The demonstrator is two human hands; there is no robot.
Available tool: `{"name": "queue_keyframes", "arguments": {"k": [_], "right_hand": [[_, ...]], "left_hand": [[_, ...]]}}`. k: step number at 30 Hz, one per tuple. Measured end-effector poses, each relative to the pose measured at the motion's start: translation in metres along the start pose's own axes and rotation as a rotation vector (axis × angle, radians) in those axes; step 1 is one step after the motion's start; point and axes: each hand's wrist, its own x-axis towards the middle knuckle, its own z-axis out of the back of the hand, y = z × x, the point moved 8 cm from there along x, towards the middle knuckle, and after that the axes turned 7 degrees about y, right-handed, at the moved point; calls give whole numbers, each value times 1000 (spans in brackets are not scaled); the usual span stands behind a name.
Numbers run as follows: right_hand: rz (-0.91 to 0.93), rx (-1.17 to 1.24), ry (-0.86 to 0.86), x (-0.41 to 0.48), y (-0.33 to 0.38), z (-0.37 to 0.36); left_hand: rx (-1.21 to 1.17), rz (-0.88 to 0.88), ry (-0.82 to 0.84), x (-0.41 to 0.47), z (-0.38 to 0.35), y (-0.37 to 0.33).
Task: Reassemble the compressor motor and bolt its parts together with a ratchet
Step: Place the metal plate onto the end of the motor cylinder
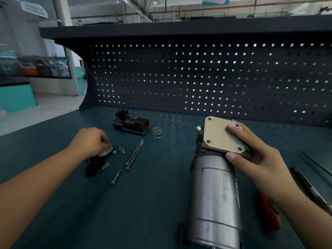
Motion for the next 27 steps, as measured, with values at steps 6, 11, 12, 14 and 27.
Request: {"name": "queue_keyframes", "arguments": {"k": [6,11,12,14,27], "right_hand": [[-4,4,-8,0,0,1],[-6,14,-9,0,-1,0],[-4,9,-9,0,-1,0],[1,7,-14,-1,-1,0],[-7,-4,-18,-1,2,0]], "left_hand": [[333,-77,34,10,-22,-15],[449,-65,46,13,-34,-25],[441,-64,39,12,-35,-25],[406,-64,19,12,-35,-24],[355,-344,-166,-22,-7,-82]]}}
